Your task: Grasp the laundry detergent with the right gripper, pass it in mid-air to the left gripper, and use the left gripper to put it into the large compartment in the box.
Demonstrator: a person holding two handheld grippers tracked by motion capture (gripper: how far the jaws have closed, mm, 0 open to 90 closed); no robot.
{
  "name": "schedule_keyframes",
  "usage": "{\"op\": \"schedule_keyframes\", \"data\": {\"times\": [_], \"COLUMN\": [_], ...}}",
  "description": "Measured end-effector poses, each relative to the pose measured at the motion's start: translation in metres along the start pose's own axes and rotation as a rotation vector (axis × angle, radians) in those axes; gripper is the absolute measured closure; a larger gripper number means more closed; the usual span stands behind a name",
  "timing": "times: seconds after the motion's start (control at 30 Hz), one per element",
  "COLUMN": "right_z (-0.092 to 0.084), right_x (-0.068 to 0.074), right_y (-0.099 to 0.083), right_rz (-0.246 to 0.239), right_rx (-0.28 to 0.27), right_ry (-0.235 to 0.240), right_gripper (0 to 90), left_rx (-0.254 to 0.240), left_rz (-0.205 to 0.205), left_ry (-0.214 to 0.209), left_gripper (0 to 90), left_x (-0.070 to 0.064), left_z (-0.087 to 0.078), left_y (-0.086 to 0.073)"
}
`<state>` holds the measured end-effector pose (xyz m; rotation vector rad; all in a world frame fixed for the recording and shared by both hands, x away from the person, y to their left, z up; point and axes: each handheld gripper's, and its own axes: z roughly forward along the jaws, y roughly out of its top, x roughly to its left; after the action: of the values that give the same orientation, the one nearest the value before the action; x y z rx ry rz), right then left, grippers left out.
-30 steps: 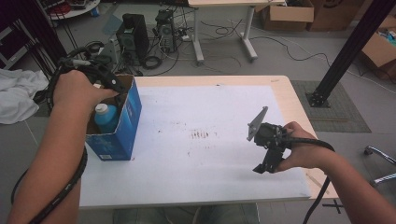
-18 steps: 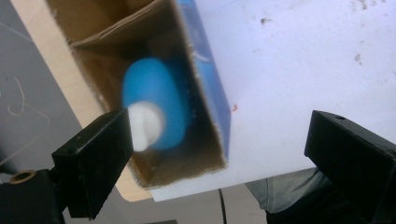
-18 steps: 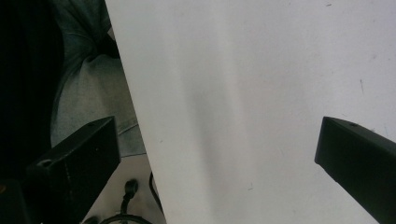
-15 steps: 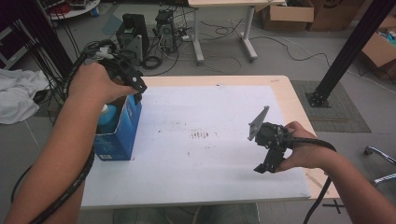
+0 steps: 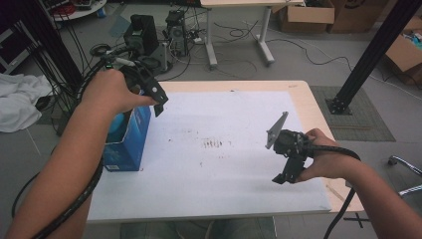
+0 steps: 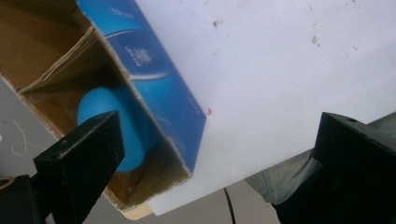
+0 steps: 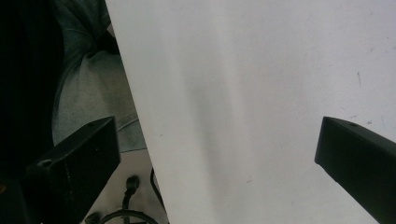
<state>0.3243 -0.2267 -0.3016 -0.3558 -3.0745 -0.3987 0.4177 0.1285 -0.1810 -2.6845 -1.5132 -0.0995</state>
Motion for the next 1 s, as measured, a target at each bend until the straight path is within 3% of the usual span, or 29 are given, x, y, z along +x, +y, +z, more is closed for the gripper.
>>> {"op": "schedule_keyframes", "data": {"times": [0.17, 0.33, 0.5, 0.8, 0.9, 1.0], "right_z": [0.000, -0.001, -0.007, -0.010, -0.011, -0.012], "right_x": [-0.001, -0.001, -0.003, -0.003, -0.003, -0.003], "right_y": [0.001, 0.001, 0.001, 0.009, 0.013, 0.016], "right_rz": [0.000, 0.005, 0.015, 0.010, 0.009, -0.001], "right_rx": [0.003, 0.007, -0.001, 0.030, 0.038, 0.042], "right_ry": [0.004, 0.005, 0.002, -0.001, -0.001, -0.003], "right_gripper": [0.0, 0.0, 0.0, 0.0, 0.0, 0.0], "left_rx": [-0.023, -0.034, -0.063, -0.025, -0.015, 0.012], "left_rz": [0.085, 0.218, 0.396, 0.783, 0.867, 0.895], "left_ry": [-0.019, -0.057, -0.103, -0.162, -0.161, -0.134], "left_gripper": [0.2, 0.1, 0.1, 0.1, 0.1, 0.1], "left_x": [-0.012, -0.028, -0.051, -0.097, -0.105, -0.108], "left_z": [-0.001, -0.002, 0.000, 0.012, 0.020, 0.030], "left_y": [0.003, 0.005, 0.007, -0.001, -0.005, -0.007]}}
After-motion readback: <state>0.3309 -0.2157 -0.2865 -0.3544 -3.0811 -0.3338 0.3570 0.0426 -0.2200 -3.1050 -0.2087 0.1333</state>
